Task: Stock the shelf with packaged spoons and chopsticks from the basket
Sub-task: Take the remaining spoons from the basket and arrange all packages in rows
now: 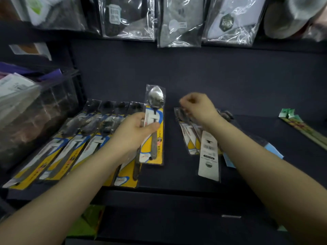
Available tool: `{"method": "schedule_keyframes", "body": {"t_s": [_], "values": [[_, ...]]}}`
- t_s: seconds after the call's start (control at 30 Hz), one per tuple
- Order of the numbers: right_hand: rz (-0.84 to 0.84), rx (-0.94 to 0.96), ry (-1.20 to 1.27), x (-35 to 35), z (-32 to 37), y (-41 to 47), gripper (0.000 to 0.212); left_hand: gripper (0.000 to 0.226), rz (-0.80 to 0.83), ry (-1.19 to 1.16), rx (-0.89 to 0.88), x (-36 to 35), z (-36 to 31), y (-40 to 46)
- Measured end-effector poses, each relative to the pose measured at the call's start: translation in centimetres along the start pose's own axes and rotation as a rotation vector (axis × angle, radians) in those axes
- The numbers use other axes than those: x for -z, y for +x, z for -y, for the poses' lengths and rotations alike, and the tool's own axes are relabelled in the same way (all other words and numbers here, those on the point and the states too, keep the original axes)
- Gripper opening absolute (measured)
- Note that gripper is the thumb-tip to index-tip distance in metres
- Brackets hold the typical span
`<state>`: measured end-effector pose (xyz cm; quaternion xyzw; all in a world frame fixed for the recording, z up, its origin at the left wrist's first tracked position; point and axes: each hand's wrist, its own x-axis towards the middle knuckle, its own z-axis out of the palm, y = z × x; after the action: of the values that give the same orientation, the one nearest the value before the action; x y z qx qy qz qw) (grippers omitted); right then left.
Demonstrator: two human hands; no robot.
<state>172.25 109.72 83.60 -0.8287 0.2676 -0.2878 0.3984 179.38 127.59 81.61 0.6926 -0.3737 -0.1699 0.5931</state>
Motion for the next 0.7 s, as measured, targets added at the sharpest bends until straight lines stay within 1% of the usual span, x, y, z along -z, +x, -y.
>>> {"method": "schedule_keyframes", "body": {"t_s": [0.03,0.07,0.1,0.13,0.2,0.3,0.4,0.5,0.53,0.6,0.63,0.7], "values": [[-0.002,-0.008,-0.226,0.4,-1.3,0.8,0.020,0.012,0.004,0.050,0.007,0.3,0.3,-0.2],[0.055,-0.036,-0.416,0.6,-2.4,1.3,0.025,0.012,0.012,0.107,0.013,0.6,0.5,-0.4],[0.133,-0.078,-0.541,0.5,-3.4,1.6,0.028,0.012,0.024,0.164,0.019,0.9,0.7,-0.6],[0.196,-0.114,-0.616,0.2,-4.4,2.0,0.031,0.013,0.037,0.211,0.028,1.1,0.8,-0.9],[0.216,-0.135,-0.670,-0.4,-5.4,2.9,0.039,0.018,0.066,0.289,0.051,1.5,0.8,-1.3],[0.162,-0.174,-0.689,-1.1,-6.0,4.1,0.046,0.031,0.099,0.334,0.089,1.4,0.6,-1.8],[0.102,-0.240,-0.618,-1.2,-6.5,4.6,0.053,0.052,0.121,0.508,0.090,0.6,0.9,-2.0],[0.026,-0.237,-0.535,-0.8,-6.5,4.4,0.063,0.065,0.141,0.623,0.075,-0.5,1.4,-2.0],[0.004,-0.215,-0.497,-0.5,-6.3,4.5,0.067,0.066,0.136,0.644,0.058,-0.8,1.4,-1.9],[0.007,-0.171,-0.362,0.0,-5.4,4.6,0.074,0.061,0.120,0.716,-0.003,-0.9,1.4,-1.8],[0.026,-0.158,-0.311,0.2,-4.9,4.7,0.075,0.055,0.118,0.762,-0.042,-1.0,1.4,-1.8],[0.053,-0.128,-0.326,0.6,-4.0,5.2,0.068,0.042,0.125,0.806,-0.104,-1.1,1.3,-1.9]]}}
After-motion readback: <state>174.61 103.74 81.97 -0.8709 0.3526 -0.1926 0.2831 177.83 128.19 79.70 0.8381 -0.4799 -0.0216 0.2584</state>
